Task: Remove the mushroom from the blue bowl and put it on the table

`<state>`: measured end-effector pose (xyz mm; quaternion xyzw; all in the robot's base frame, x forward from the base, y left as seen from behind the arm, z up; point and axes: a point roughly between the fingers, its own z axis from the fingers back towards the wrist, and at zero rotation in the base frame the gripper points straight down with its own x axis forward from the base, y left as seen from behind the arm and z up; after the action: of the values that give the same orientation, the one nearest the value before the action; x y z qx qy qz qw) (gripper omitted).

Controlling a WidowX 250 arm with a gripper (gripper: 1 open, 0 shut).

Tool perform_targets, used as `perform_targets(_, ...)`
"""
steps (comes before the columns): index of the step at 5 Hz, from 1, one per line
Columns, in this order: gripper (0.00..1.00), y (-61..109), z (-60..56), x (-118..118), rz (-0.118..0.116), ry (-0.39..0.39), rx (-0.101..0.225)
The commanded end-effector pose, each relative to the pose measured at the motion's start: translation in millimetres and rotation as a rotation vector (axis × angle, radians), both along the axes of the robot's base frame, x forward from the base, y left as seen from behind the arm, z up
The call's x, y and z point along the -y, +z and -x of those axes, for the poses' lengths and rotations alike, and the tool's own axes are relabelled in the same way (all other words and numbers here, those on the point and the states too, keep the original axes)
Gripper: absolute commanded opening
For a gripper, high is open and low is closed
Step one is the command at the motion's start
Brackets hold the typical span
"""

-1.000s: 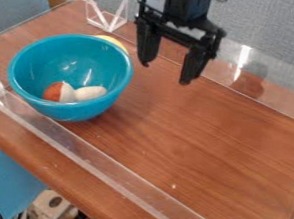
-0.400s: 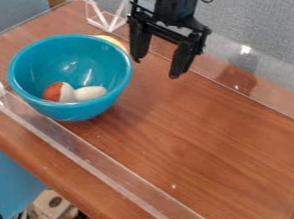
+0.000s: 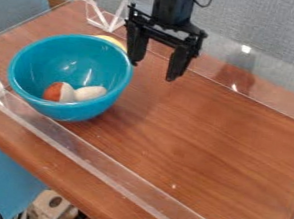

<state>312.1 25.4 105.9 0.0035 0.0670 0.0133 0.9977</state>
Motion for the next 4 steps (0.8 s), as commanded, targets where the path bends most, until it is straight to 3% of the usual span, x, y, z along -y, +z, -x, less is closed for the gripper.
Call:
perform_targets(1, 1.00, 15.8, -10.8, -4.5, -0.008, 0.016, 0.061)
perform_targets(4, 1.00, 10.9, -18.6, 1.3, -0.008, 0.020, 0.051)
